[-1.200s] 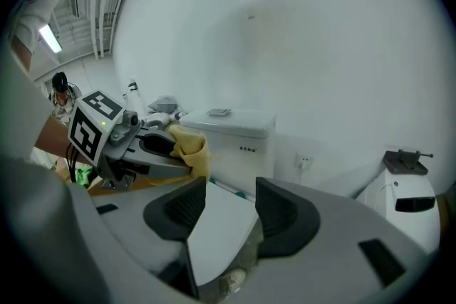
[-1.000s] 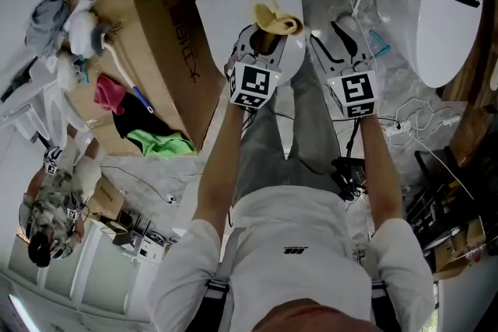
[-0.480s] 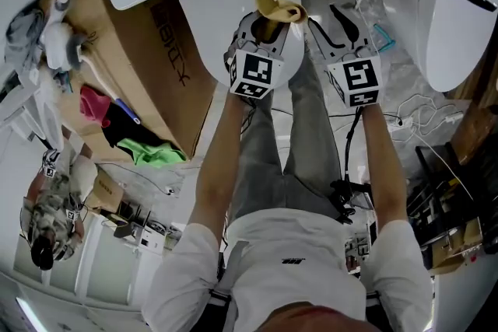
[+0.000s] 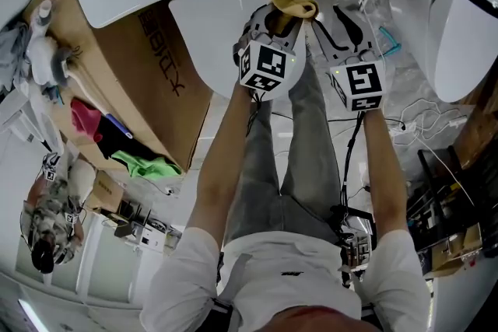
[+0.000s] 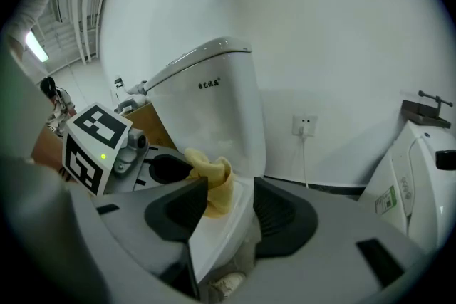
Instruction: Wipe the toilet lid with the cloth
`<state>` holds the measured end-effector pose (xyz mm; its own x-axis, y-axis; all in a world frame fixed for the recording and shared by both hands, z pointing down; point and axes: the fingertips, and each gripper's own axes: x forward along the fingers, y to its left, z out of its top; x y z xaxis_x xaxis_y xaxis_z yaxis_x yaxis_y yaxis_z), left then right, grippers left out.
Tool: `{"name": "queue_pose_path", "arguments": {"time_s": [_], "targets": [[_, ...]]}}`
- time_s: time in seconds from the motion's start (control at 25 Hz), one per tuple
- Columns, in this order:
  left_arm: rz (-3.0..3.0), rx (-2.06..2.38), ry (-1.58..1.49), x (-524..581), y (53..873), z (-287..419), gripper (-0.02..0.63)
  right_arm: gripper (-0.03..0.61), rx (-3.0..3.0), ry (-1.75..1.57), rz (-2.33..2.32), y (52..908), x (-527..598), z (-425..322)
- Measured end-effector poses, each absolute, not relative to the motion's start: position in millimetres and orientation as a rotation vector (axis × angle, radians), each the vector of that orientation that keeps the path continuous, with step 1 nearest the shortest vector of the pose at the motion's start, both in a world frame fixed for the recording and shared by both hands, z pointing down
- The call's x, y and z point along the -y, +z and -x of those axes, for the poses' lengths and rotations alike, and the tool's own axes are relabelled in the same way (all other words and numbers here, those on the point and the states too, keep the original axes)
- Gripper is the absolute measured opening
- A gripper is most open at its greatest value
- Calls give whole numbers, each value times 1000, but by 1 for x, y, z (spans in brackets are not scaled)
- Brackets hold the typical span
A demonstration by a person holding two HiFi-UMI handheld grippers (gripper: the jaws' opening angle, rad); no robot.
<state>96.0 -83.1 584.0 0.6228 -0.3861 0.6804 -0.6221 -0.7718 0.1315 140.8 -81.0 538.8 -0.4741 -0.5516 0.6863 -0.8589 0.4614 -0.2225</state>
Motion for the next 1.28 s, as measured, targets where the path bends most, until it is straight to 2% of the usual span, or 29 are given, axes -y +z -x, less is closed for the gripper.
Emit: {"name": "queue_pose_path", "arguments": {"time_s": [0.48,0.8,1.28], "targets": [[-2402,796,1071,101,648,-111,130,219,2149,793,-1190,567,78,-147],[-2329,841,1061,106,655,-102,129,219,2128,797,-1188,571,76,-143],[-2244,962,1010,107,653,-40,129,217,2132,779,-1136,572,71,-114]]}}
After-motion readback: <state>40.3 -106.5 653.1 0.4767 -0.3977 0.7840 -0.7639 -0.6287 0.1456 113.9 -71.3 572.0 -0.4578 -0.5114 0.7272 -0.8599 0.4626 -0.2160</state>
